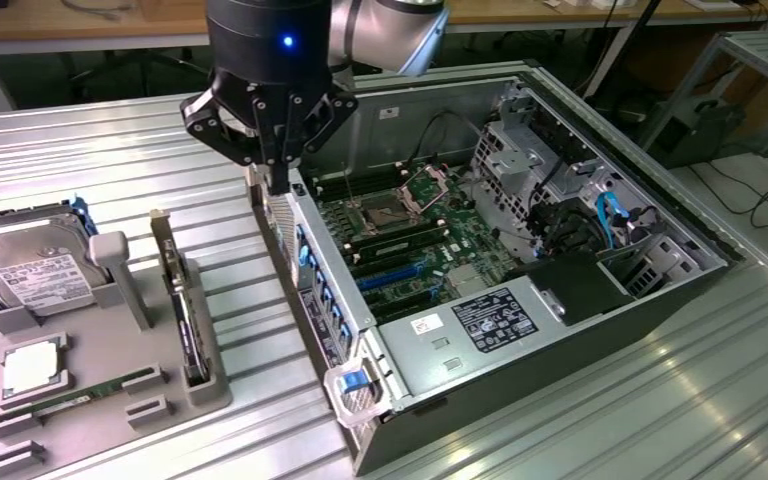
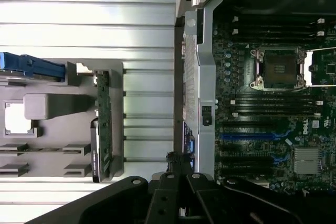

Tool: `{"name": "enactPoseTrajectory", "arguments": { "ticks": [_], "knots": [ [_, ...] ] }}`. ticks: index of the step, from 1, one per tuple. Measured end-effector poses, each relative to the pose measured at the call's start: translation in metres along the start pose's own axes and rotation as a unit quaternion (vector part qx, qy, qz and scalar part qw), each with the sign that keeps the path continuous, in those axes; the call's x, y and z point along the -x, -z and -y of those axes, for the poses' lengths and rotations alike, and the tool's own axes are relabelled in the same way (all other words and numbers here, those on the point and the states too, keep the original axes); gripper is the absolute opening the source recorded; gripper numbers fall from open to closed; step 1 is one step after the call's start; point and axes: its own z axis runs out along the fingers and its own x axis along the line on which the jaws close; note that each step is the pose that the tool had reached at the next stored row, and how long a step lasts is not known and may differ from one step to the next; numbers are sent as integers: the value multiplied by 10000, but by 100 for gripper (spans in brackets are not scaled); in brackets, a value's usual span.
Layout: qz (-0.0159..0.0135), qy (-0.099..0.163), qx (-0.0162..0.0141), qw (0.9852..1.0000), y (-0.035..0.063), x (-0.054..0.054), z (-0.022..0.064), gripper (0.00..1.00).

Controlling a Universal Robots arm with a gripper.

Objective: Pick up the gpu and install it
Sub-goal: 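Reach for the gpu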

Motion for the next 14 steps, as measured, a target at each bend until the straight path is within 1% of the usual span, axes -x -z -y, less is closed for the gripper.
{"name": "enactPoseTrajectory", "arguments": {
  "ticks": [14],
  "knots": [
    [-5, 109, 3, 9999, 4, -146, 27, 11]
  ]
}}
